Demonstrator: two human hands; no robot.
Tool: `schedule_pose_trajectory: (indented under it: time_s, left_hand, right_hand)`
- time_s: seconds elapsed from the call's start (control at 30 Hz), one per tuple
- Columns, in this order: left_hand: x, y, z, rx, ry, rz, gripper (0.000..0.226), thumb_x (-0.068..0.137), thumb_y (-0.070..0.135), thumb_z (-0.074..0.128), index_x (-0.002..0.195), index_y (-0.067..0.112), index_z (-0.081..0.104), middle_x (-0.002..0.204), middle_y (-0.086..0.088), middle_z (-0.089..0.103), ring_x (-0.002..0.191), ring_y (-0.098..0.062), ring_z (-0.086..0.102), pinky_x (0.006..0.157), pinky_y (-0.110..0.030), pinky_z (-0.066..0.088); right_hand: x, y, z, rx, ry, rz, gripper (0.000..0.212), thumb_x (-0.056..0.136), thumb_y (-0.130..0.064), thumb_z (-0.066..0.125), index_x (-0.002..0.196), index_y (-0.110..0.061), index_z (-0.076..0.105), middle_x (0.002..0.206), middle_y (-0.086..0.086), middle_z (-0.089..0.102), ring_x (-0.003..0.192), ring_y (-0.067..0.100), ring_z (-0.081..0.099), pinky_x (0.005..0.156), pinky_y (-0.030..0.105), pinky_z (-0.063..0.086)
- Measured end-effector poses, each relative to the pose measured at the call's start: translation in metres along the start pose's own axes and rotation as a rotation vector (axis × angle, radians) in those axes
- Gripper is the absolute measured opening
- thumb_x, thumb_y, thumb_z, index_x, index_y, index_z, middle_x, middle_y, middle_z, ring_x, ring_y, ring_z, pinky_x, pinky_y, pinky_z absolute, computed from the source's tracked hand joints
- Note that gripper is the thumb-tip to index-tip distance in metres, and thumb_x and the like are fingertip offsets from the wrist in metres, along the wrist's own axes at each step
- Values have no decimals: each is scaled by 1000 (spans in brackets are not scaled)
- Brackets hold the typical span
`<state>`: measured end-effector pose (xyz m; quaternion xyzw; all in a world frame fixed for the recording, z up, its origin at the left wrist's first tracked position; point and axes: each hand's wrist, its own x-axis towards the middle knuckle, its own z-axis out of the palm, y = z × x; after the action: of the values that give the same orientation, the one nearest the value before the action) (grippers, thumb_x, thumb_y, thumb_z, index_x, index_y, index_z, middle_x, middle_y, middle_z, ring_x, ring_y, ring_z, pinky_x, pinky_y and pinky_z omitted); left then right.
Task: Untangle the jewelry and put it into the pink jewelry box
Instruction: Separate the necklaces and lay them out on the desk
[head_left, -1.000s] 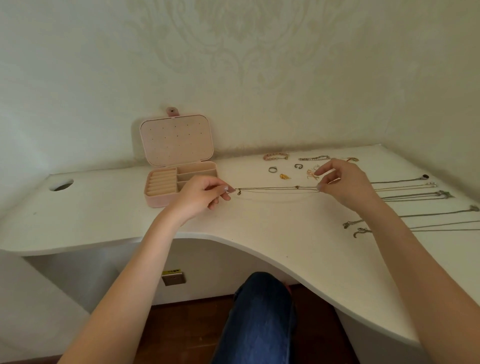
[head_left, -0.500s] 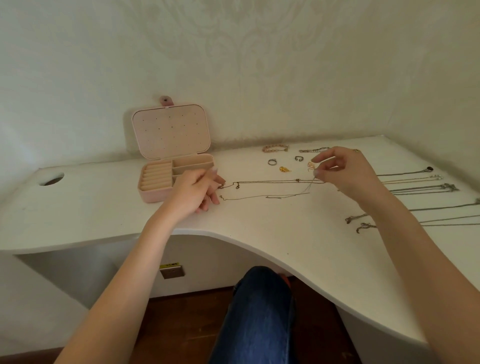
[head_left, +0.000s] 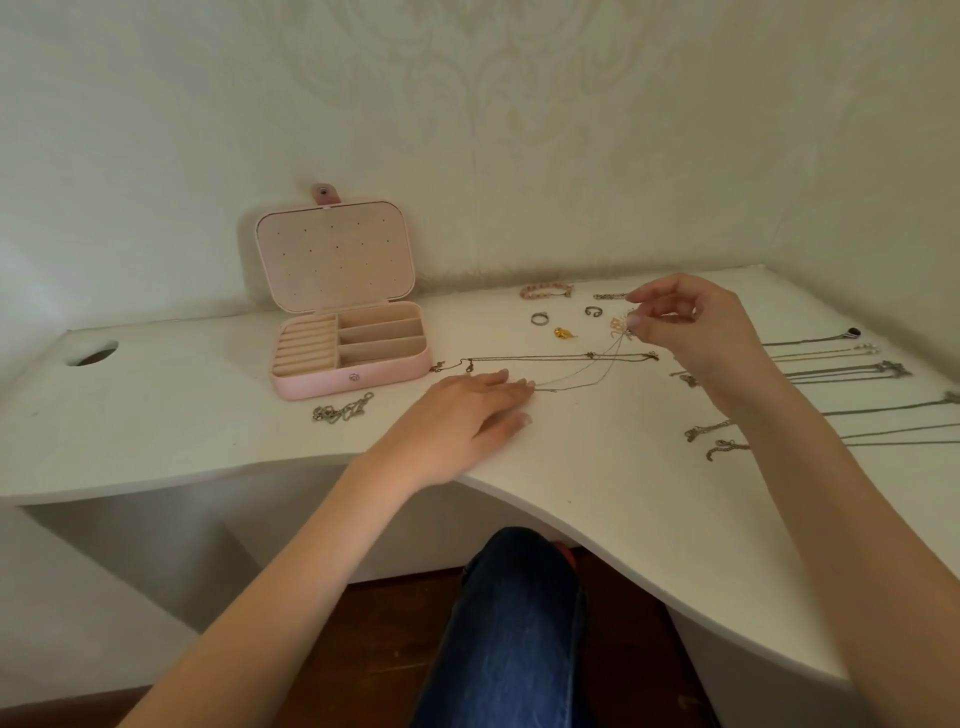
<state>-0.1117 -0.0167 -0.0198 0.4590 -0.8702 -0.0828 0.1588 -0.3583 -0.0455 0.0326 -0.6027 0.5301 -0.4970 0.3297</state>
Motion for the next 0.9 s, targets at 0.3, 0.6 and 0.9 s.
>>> schedule_pose_trajectory:
  time_s: [0.3,0.6,0.9]
  left_hand:
    - [2,8,3,301,47,31,51,97,48,26,144,29,33,130,4,44,119,-17,32,92,-30,25]
    - [-12,-8,-6,205,212,14,58,90,54,26,104,22,72,104,3,61,102,-18,45,85,-31,34]
    - [-27,-30,-18,172,282,-94,54,87,53,35,81,21,77,96,3,69,98,-19,55,82,-34,40]
  right_hand:
    - [2,1,-2,35,51,-5,19,81,-2,68,97,-14,65,75,-5,63,55,-4,57,57,8,43]
    - [5,9,-6,6,96,19,18,81,-3,68,87,-20,66,74,-3,63,66,12,56,73,25,47]
    - [7,33,7,-461,29,49,18,80,-1,63,89,-16,66,79,0,63,74,15,57,59,11,36]
